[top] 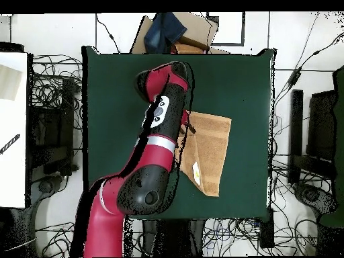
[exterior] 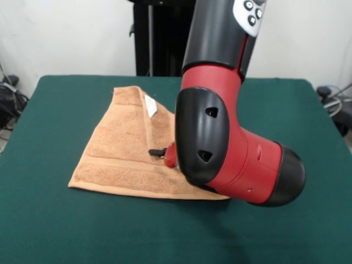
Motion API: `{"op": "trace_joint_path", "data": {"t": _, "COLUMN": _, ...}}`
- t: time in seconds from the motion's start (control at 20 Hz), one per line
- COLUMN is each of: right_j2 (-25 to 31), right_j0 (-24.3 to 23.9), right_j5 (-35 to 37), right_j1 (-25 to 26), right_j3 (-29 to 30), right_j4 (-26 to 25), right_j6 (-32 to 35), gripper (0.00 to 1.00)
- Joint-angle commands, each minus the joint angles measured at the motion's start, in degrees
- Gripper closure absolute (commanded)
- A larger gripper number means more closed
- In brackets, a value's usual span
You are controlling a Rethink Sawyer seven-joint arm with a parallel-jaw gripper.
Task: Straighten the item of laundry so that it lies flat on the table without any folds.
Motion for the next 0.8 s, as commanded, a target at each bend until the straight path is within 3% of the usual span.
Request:
{"op": "trace_joint_path", "data": {"t": 0.05, "right_j2": 3.03, "right_j0": -2.27, "right_j5": -2.26, "right_j1": 5.47, "right_j3": -2.83, "right_j4": -0.84, "right_j6": 0.09, "gripper": 0.00}}
{"op": "trace_joint_path", "data": {"t": 0.35, "right_j2": 4.28, "right_j0": -2.11, "right_j5": -3.32, "right_j1": 5.50, "right_j3": -2.12, "right_j4": -1.24, "right_j6": 0.88, "gripper": 0.00}}
{"op": "trace_joint_path", "data": {"t": 0.6, "right_j2": 7.60, "right_j0": 0.75, "right_j5": -7.46, "right_j1": 0.64, "right_j3": 8.73, "right_j4": -2.86, "right_j6": 1.75, "gripper": 0.00}}
{"op": "trace_joint_path", "data": {"t": 0.8, "right_j2": 7.94, "right_j0": 1.49, "right_j5": -8.24, "right_j1": -1.34, "right_j3": 12.19, "right_j4": -3.67, "right_j6": 1.48, "gripper": 0.00}}
